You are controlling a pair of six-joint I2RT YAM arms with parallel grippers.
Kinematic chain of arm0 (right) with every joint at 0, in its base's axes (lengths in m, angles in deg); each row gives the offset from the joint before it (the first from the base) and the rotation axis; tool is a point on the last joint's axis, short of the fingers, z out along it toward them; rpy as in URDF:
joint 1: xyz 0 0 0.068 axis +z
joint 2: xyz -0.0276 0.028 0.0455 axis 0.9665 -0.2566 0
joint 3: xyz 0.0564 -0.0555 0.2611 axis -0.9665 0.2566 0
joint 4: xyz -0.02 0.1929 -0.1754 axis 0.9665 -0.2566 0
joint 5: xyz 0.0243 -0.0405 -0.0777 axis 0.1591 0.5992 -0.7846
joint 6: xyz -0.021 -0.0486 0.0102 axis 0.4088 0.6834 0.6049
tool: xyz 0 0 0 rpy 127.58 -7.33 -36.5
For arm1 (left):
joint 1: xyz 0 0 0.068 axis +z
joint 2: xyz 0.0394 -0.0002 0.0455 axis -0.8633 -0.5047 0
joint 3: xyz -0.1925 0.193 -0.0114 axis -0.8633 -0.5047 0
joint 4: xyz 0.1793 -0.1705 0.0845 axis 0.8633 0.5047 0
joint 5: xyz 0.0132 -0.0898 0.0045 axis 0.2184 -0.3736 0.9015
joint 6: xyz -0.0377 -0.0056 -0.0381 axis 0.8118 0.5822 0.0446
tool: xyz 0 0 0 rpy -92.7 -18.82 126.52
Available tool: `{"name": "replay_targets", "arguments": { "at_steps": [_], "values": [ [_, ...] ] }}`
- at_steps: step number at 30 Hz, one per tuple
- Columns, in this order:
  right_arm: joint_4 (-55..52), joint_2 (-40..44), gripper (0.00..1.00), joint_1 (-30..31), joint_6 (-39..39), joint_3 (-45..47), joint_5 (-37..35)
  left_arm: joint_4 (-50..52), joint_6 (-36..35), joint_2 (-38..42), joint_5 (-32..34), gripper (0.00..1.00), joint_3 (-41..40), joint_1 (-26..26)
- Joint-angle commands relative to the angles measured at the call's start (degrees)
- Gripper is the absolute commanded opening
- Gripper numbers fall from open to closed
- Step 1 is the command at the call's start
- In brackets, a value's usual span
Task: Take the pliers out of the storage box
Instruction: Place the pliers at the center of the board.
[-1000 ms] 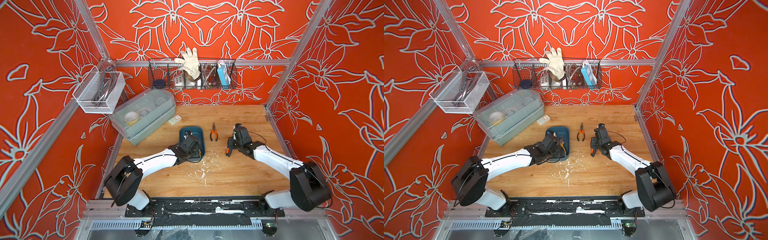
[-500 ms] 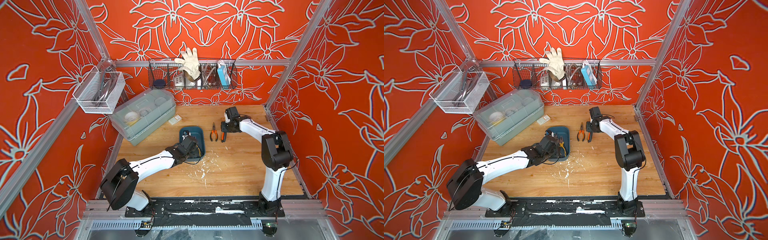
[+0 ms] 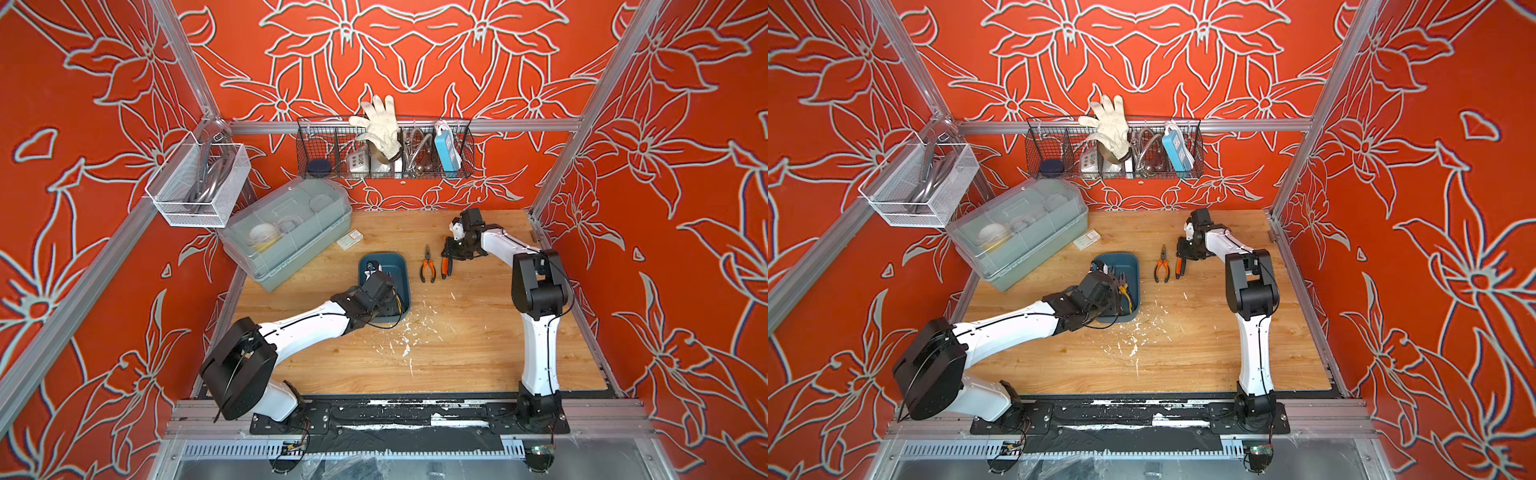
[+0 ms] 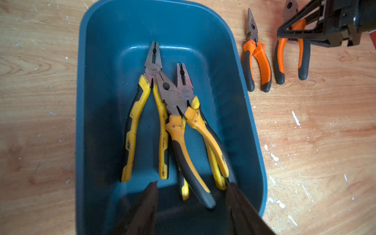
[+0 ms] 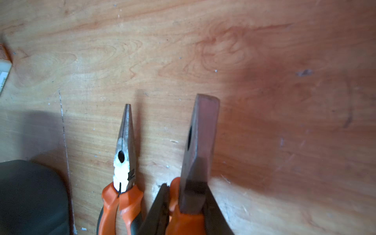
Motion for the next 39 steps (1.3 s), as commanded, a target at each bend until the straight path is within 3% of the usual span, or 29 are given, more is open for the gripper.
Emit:
{"name": "replay_targets", "arguments": {
  "at_steps": [1, 3, 14, 18, 23, 30, 39],
  "values": [
    [-0.08, -1.80, 0.27, 0.04, -0.37, -0.07, 1.97, -0.04, -0.58, 1.05, -0.07, 0.56, 0.30, 0.39],
    [0.71, -1.63, 0.32, 0.05, -0.66, 1.27, 1.59, -0.01, -0.59, 1.17, 0.01, 0.56, 0.32, 0.36],
    [4.24, 0.98, 0.33, 0.03, -2.05, 7.85, -1.37, 0.52, -0.60, 0.25, -0.16, 0.56, 0.93, 0.39],
    [5.85, 2.13, 0.43, -0.04, -2.68, 10.21, -2.56, 0.61, -0.59, 0.25, -0.16, 0.56, 0.99, 0.39],
    [5.90, 1.97, 0.46, -0.03, -2.99, 10.94, -2.34, 0.35, -0.51, 0.51, -0.28, 0.56, 0.71, 0.39],
    [5.81, 2.57, 0.58, -0.02, -1.98, 12.07, -3.70, 0.43, -0.47, 0.40, -0.49, 0.56, 0.83, 0.39],
    [6.30, 2.93, 0.60, 0.01, -2.75, 12.81, -3.66, 0.35, -0.42, 0.25, -0.68, 0.56, 0.93, 0.39]
  ]
}}
